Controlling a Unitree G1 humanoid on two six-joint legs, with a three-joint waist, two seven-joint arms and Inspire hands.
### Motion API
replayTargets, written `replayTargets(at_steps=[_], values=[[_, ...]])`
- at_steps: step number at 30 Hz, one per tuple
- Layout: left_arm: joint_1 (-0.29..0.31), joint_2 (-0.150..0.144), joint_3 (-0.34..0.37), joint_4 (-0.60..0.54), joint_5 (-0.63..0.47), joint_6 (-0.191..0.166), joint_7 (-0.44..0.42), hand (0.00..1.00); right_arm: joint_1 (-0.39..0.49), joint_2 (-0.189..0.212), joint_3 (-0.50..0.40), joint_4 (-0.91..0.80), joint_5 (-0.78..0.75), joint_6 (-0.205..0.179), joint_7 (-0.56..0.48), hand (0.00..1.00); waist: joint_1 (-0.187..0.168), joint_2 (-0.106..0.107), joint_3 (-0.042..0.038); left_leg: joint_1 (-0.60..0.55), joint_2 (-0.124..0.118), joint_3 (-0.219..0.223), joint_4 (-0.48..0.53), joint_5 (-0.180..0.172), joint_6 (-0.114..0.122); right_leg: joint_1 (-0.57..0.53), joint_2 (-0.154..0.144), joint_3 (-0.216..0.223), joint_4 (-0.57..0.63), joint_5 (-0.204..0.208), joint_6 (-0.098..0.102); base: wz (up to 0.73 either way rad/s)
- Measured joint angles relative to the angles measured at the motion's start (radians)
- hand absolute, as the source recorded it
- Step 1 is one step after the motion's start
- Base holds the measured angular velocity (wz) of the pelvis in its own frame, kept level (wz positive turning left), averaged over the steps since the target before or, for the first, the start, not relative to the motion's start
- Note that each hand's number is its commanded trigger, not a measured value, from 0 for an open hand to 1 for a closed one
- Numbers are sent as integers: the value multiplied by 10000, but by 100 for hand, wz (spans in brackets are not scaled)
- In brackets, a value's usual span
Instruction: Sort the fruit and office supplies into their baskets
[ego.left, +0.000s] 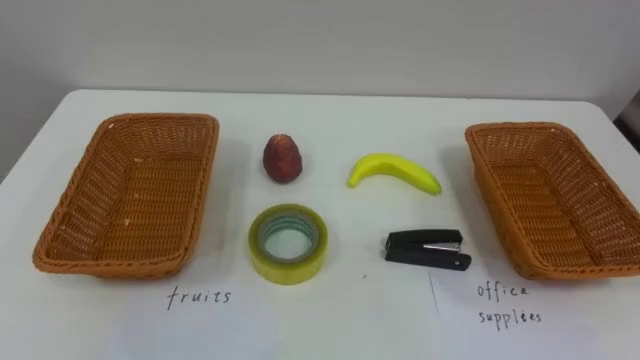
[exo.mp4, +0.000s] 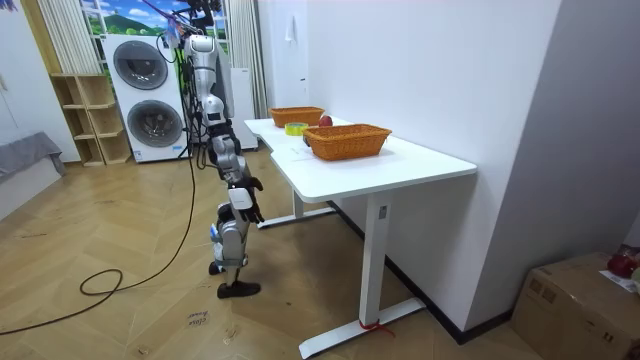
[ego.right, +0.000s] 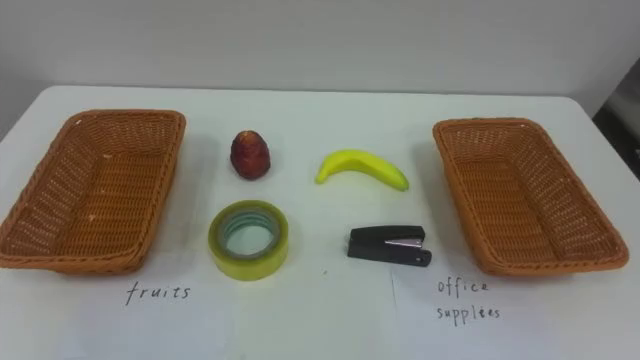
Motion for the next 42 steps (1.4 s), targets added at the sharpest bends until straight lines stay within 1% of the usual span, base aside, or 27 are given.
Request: replayTargets(at_steps=[4, 12, 18, 21, 23, 25, 27, 30, 32, 33, 34, 36, 38, 40, 42], values=[[-30, 11, -20, -37, 220, -6, 1, 0, -4, -7, 20, 6, -8, 0, 94, 0, -1, -27, 4, -1, -5, 6, 0, 0, 0, -3, -4, 1, 0, -1, 2, 0], [-29, 14, 1, -32, 260, -5, -1, 0, -14, -13, -34, 35, 148, 6, 74, 0, -10, -31, 7, 7, -1, 11, 1, 0, 0, 14, -17, -21, 5, -1, 2, 0], [-15, 0, 90, 38, 257, 2, 0, 0, 28, -8, -138, -14, 352, 14, -138, 0, -12, -22, 7, 8, 5, 44, -19, -1, 2, -1, 9, 22, 13, -1, 2, 0], [55, 3, 290, 37, 290, 9, -1, 0, 112, -4, -599, -3, 511, 12, -432, 0, -37, 11, 3, 5, 70, 39, -51, -4, 6, 6, 15, 22, 18, -1, 1, 0], [87, 21, 415, 11, 281, 8, 38, 0, 245, -11, -973, -18, 787, -2, -562, 0, -128, 15, 3, 6, 53, 10, -56, -4, 6, 37, 24, 20, 21, 0, 1, 0], [161, 30, 551, -51, 277, -3, 83, 0, 433, -19, -1552, -64, 1377, -7, -787, 0, -387, 24, 3, 17, 45, 27, -86, -3, 6, 32, 41, 20, 37, 0, -1, 0], [143, 29, 699, -52, 271, -25, 83, 0, 623, -23, -1982, -95, 1780, -7, -918, 0, -457, 28, 4, 19, 60, 106, -93, -3, 5, -33, 49, 51, 107, 0, -2, -8], [112, 18, 988, -54, 271, -100, 83, 0, 664, -74, -2649, -141, 1859, -43, -1274, 0, -551, 54, -7, 22, 95, 263, -114, -4, 5, -151, 79, 275, 212, -1, -11, -18], [31, 30, 1108, -56, 251, -152, 134, 0, 679, -94, -2928, -221, 1898, -114, -1558, 0, -645, 50, 0, 13, 99, 323, -118, -4, 5, -181, 82, 293, 225, 11, -29, -13], [-14, 31, 1154, -61, 250, -204, 224, 0, 673, -95, -3234, -294, 2035, -117, -1751, 0, -748, 57, -4, 14, 110, 338, -117, -10, 15, -189, 75, 292, 252, 11, -29, -4], [4, 29, 1158, -113, 260, -252, 279, 0, 689, -98, -3569, -511, 2332, -108, -2019, 0, -824, 75, -3, 22, 116, 387, -125, -27, 27, -197, 74, 312, 269, 11, -28, -6], [24, 37, 1190, -182, 258, -258, 309, 0, 804, -114, -3947, -1210, 2799, -102, -2479, 0, -843, 113, 2, 40, 109, 455, -127, -40, 28, -252, 81, 413, 362, 9, -26, -14], [41, 72, 1403, -232, 269, -283, 436, 0, 891, -118, -4352, -1986, 3092, -113, -2906, 0, -939, 83, 0, 43, 94, 471, -122, -39, 29, -255, 76, 457, 370, 8, -25, -6], [236, 180, 1476, -474, 231, -355, 619, 0, 857, -209, -4659, -2735, 3228, -342, -3523, 0, -1002, 13, -8, 73, 73, 566, -101, -39, 29, -357, 103, 600, 373, 2, -27, -11], [369, 245, 1492, -652, 239, -428, 732, 0, 829, -302, -4750, -3240, 3221, -487, -4002, 0, -1077, -49, -9, 90, 75, 584, -100, -39, 29, -365, 109, 624, 371, -11, -30, -7]])
